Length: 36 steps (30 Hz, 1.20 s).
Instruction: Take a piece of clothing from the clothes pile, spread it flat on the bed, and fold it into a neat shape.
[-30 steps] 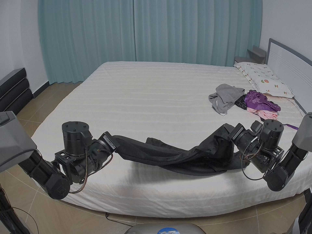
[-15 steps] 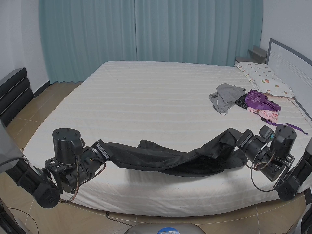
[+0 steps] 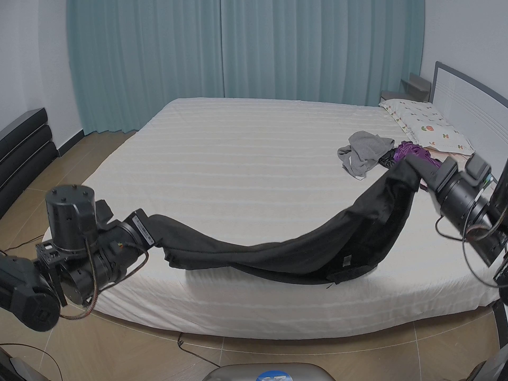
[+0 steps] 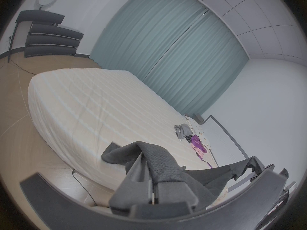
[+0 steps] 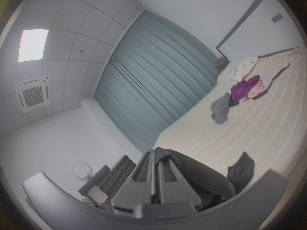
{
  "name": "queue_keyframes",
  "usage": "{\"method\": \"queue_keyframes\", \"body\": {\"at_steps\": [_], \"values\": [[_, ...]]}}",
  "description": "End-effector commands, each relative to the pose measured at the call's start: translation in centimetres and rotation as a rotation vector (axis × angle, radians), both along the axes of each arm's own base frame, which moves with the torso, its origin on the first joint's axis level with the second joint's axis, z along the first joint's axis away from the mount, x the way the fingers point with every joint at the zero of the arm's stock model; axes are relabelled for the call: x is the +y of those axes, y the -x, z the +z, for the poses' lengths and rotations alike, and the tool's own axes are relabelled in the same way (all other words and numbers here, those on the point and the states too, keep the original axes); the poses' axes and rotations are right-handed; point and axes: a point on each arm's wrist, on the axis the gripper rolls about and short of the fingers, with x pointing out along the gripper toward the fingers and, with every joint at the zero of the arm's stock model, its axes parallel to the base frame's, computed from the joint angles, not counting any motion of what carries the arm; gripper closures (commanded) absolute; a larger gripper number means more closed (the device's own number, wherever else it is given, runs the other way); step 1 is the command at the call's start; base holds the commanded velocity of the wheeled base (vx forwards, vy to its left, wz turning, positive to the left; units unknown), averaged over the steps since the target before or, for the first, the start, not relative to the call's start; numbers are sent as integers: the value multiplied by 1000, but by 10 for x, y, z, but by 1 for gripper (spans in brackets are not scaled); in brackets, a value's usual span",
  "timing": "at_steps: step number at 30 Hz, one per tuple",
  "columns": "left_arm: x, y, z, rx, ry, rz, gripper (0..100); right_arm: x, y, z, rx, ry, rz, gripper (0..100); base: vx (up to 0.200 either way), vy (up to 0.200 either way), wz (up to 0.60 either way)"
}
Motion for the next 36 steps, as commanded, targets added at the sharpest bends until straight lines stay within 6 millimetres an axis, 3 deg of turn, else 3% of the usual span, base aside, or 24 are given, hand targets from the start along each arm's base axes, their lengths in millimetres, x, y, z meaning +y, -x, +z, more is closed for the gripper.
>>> {"method": "queue_keyframes", "body": {"at_steps": [1, 3, 8, 11, 17, 20, 24, 25, 28, 30, 31, 36], "values": [[6, -1, 63, -148, 57, 25, 100, -16, 21, 81, -223, -88, -30, 100, 0, 0, 0], [9, -12, 70, -168, 65, 50, 100, -15, 14, 96, -247, -94, -43, 100, 0, 0, 0], [2, -38, 80, -191, 77, 69, 100, -13, -13, 109, -247, -82, -90, 100, 0, 0, 0], [-6, -59, 78, -164, 64, 72, 100, -7, -44, 101, -219, -64, -110, 100, 200, 0, 0], [-13, -87, 65, -123, 43, 87, 100, 2, -80, 82, -169, -34, -115, 100, 200, 0, 0], [-13, -105, 59, -113, 38, 104, 100, 3, -112, 66, -151, -6, -145, 100, 200, 0, 0], [-14, -121, 52, -102, 31, 117, 100, 7, -132, 54, -140, 4, -150, 100, 200, 0, 0], [-15, -136, 42, -88, 26, 128, 100, 9, -148, 43, -129, 27, -161, 100, 200, 0, 0], [-19, -154, 24, -43, 6, 133, 100, 14, -168, 26, -111, 51, -164, 100, 200, 0, 0], [-20, -155, 22, -39, 4, 133, 100, 14, -169, 25, -110, 52, -164, 100, 200, 0, 0], [-24, -170, 2, 12, -18, 134, 100, 19, -184, 6, -75, 68, -162, 100, 200, 0, 0], [-31, -199, -41, 110, -58, 144, 100, 22, -211, -30, -17, 111, -172, 100, 160, 0, 0]]}}
